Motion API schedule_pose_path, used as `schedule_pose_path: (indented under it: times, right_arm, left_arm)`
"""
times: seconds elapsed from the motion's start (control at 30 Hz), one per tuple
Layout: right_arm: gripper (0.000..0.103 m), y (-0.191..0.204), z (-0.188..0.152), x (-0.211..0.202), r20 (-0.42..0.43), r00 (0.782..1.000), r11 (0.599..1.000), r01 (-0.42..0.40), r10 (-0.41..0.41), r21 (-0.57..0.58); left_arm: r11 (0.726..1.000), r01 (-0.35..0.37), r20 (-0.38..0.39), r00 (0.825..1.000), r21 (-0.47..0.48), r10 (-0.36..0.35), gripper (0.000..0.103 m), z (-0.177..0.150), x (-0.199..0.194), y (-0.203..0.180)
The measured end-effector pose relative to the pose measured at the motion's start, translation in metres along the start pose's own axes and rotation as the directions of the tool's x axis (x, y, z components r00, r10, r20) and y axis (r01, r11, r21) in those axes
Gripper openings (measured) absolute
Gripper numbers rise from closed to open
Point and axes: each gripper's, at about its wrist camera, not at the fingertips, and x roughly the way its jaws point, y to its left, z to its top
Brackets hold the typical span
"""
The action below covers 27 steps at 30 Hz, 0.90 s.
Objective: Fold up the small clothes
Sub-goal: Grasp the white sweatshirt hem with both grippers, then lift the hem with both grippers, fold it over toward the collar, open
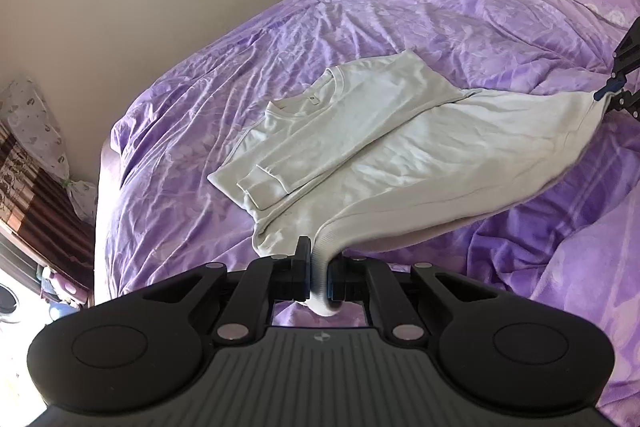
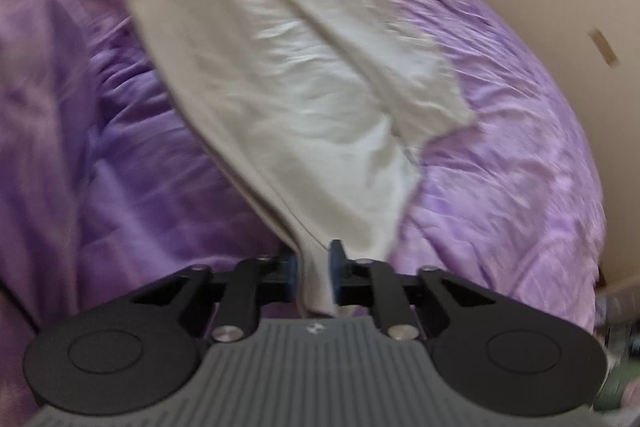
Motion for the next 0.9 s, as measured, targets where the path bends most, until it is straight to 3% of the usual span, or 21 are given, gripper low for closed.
schedule_pose_path:
  times: [0.07, 0.23, 0.4, 0.53, 0.73, 0.9]
  right_arm:
    - [0.0, -0.005, 0.0, 0.0, 0.013, 1.0, 0.999, 0.015, -0.015, 0.029]
    - [0.0, -0.018, 0.017, -0.023, 0.115, 0.988, 0.992, 0.096, -0.105, 0.082]
    - [0.0, -0.035, 0.036, -0.057, 0.207, 0.949, 0.967, 0.209, -0.237, 0.147]
    - [0.0, -0.04, 0.044, -0.082, 0.263, 0.918, 0.951, 0.26, -0.297, 0.168]
    - [0.0, -0.035, 0.049, -0.124, 0.293, 0.899, 0.943, 0.285, -0.324, 0.17]
    - [0.0, -0.027, 0.041, -0.156, 0.305, 0.898, 0.946, 0.274, -0.317, 0.174]
  left_arm:
    - [1.0, -0.002, -0.002, 1.0, -0.005, 0.002, 0.007, 0.001, 0.002, 0.003]
    - [0.999, -0.043, 0.055, 0.997, -0.023, 0.045, 0.007, 0.007, -0.011, 0.004]
    - [0.992, -0.097, 0.124, 0.987, -0.085, 0.107, 0.006, 0.013, -0.032, 0.011]
    - [0.987, -0.118, 0.158, 0.978, -0.106, 0.134, 0.006, 0.015, -0.052, 0.015]
    - [0.99, -0.13, 0.209, 0.968, -0.053, 0.138, 0.006, 0.008, -0.09, 0.007]
    - [0.996, -0.084, 0.186, 0.979, -0.008, 0.084, 0.006, 0.003, -0.105, 0.002]
